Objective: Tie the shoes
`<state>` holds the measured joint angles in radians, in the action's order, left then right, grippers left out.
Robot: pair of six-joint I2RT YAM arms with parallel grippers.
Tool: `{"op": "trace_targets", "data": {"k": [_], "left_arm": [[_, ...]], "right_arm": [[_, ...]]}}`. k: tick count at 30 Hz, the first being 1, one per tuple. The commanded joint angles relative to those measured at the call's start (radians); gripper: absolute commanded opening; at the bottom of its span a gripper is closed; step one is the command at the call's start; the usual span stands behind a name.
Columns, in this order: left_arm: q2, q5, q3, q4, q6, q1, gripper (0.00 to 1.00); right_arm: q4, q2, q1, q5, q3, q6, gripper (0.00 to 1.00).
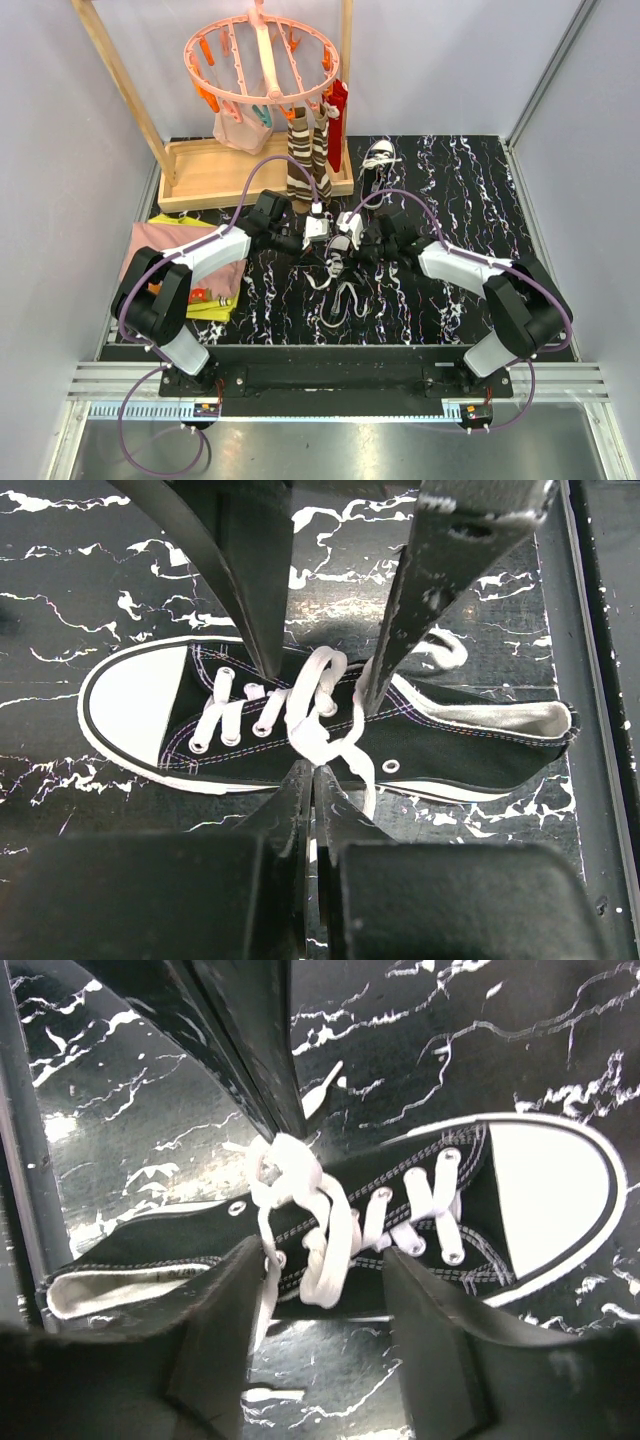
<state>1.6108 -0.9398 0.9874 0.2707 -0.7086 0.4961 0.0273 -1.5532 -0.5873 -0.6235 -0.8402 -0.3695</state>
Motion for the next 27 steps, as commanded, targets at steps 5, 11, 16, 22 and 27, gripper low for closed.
{"op": "trace_targets", "data": {"k": [5, 11, 16, 22, 27], "left_arm": [[-0.034, -0.057, 0.010, -0.025, -0.006, -0.005, 0.00], [-0.032, -0.056, 0.013, -0.021, -0.008, -0.005, 0.00], [-0.031, -0.057, 0.016, -0.021, -0.008, -0.005, 0.00], [-0.028, -0.054, 0.020, -0.021, -0.009, -0.007, 0.00], [-0.023, -0.059, 0.020, -0.021, -0.009, -0.008, 0.00]], "right_arm": [[0.069, -0.018, 0.041, -0.105, -0.079, 0.029, 0.70], [0.082, -0.033, 0.046, -0.128, -0.099, 0.029, 0.76], [0.083, -0.048, 0.044, -0.130, -0.112, 0.023, 0.77], [0.086, -0.067, 0.044, -0.097, -0.128, 0.000, 0.64], [0.105, -0.065, 0.044, -0.093, -0.137, -0.006, 0.82]]}}
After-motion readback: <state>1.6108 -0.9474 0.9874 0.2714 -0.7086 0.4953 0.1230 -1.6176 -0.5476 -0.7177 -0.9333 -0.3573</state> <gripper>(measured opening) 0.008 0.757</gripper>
